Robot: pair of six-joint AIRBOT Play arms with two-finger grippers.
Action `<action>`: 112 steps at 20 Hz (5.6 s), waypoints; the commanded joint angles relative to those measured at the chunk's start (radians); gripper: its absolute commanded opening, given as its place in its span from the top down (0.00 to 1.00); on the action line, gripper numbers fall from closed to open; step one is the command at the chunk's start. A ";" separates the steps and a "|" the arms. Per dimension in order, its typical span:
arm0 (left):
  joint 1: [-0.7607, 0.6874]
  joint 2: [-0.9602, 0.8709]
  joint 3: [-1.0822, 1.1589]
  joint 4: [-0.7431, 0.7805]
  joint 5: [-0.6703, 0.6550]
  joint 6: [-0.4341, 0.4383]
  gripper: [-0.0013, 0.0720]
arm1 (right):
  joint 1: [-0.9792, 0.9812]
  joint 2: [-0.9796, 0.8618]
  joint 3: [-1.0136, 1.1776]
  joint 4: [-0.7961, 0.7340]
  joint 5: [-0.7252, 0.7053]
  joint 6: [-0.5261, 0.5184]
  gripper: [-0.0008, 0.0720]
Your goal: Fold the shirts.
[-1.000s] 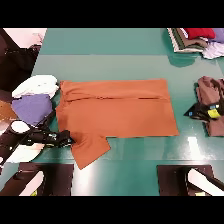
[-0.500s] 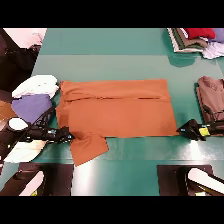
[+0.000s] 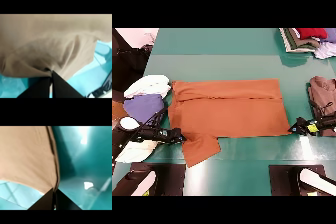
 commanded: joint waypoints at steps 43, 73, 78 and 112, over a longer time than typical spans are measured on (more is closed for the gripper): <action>-0.200 -0.515 0.793 0.135 0.420 -0.080 0.25 | 0.084 -0.457 0.793 0.137 0.016 0.050 0.37; -0.477 -0.777 1.015 0.013 0.363 -0.051 0.95 | 0.118 -0.174 0.462 0.357 0.016 -0.038 0.97; -0.661 -0.970 1.208 0.013 0.346 -0.051 0.95 | 0.214 -0.139 0.644 0.406 0.096 0.077 0.97; -0.146 -0.602 1.261 0.217 0.174 -0.046 0.95 | 1.074 -0.594 0.983 0.613 -0.424 -0.080 0.73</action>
